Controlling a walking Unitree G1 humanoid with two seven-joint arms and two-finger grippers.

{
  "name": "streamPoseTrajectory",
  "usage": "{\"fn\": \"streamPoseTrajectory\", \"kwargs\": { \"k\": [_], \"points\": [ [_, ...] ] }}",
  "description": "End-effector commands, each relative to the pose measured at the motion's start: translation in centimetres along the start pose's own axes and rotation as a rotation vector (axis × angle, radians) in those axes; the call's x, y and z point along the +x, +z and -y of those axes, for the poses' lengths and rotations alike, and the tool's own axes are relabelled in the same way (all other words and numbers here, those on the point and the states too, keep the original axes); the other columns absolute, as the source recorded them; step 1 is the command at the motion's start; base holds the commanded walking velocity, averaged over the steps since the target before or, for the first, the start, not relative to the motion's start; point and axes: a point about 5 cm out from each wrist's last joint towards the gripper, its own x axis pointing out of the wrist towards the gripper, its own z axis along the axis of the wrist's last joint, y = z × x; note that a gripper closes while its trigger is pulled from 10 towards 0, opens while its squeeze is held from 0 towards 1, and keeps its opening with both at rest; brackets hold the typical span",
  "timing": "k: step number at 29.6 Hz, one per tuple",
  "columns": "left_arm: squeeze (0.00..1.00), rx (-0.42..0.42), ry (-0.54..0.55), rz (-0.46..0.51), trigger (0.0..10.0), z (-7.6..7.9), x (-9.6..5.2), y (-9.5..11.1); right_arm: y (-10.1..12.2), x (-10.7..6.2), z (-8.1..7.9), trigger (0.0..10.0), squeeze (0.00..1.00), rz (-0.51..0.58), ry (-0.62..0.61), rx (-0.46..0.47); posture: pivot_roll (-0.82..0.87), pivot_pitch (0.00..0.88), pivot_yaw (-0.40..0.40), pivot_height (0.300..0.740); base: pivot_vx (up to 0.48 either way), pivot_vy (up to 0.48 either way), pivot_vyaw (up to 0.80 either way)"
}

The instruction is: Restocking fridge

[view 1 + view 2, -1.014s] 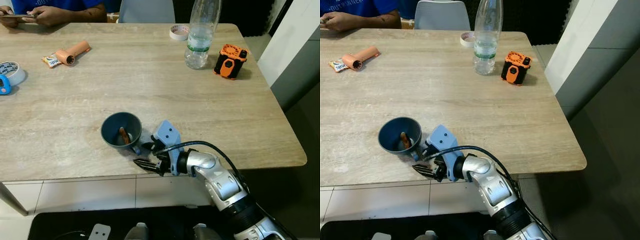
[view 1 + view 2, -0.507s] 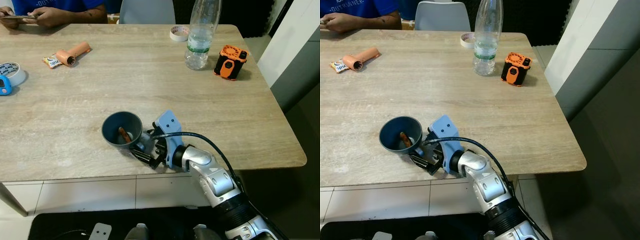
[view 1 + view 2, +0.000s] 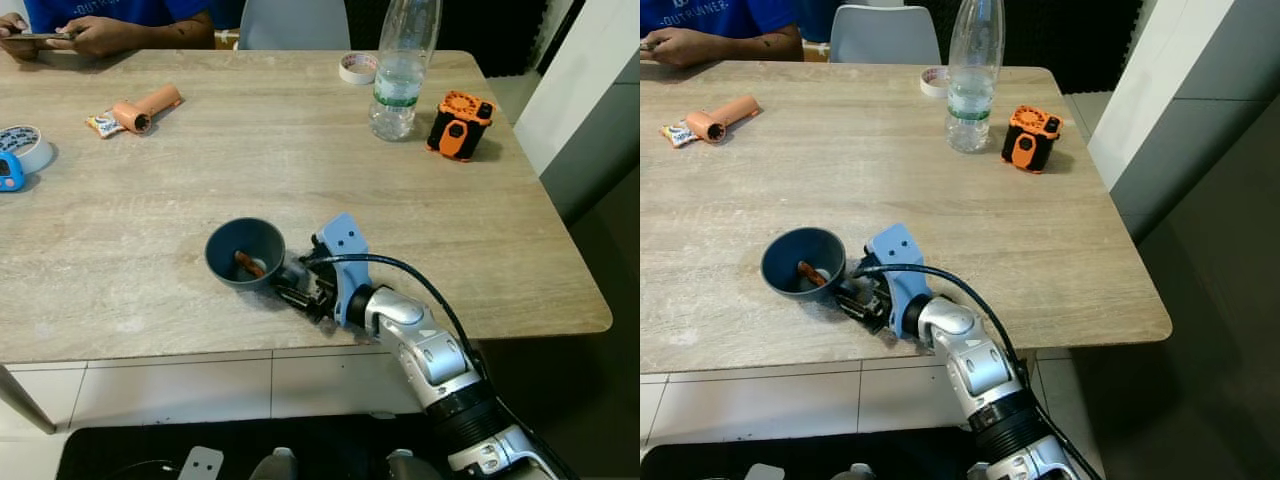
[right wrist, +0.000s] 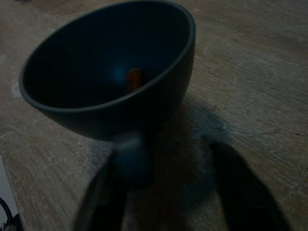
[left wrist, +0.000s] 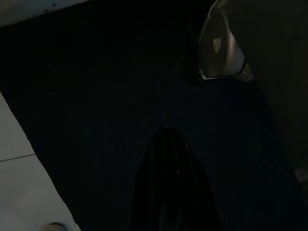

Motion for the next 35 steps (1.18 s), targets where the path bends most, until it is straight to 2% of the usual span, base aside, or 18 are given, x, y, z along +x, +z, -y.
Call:
{"fn": "streamPoseTrajectory", "kwargs": {
  "k": [1, 12, 21, 28, 30, 31, 33, 35],
  "points": [
    [0.00, -0.004, -0.011, -0.045, 10.0, 0.4, -0.2, -1.3, 0.0, 0.0, 0.1, 0.0, 0.00, 0.019, -0.009, 0.007, 0.02, 0.205, -0.022, 0.740, 0.000, 0.000, 0.00],
    [0.00, -0.003, -0.014, -0.045, 10.0, 0.5, -0.2, -1.2, 1.3, 0.1, -0.5, 0.0, 0.00, 0.122, 0.037, -0.004, 0.01, 0.202, -0.018, 0.740, 0.000, 0.000, 0.00],
    [0.00, 0.002, -0.020, -0.041, 10.0, 0.6, -0.1, -1.0, 0.9, 0.0, -0.7, 0.0, 0.00, 0.124, 0.050, -0.008, 0.01, 0.203, -0.015, 0.740, 0.000, 0.000, 0.00],
    [0.00, 0.003, -0.021, -0.042, 10.0, 0.6, -0.1, -0.9, 1.3, -0.2, -0.3, 0.0, 0.00, 0.175, 0.049, 0.062, 0.01, 0.203, -0.015, 0.740, 0.000, 0.000, 0.00],
    [0.00, 0.002, -0.022, -0.043, 10.0, 0.6, -0.1, -0.9, 2.0, -0.6, -0.6, 0.0, 0.00, 0.255, 0.106, 0.119, 0.01, 0.200, -0.013, 0.740, 0.000, 0.000, 0.00],
    [0.00, 0.002, -0.022, -0.043, 10.0, 0.6, -0.1, -0.9, 2.0, -0.6, -0.6, 0.0, 0.00, 0.255, 0.106, 0.119, 0.01, 0.200, -0.013, 0.740, 0.000, 0.000, 0.00],
    [0.00, -0.006, -0.025, -0.041, 10.0, 0.7, -0.1, -0.9, 3.0, -1.4, -1.2, 0.0, 0.00, 0.347, 0.204, 0.176, 0.01, 0.200, -0.013, 0.740, 0.000, 0.000, 0.00],
    [0.00, -0.024, -0.021, -0.036, 10.0, 0.7, 0.0, -0.9, 3.7, -2.7, -2.1, 0.0, 0.00, 0.420, 0.337, 0.188, 0.01, 0.189, -0.009, 0.740, 0.000, 0.000, 0.00]
  ]
}}
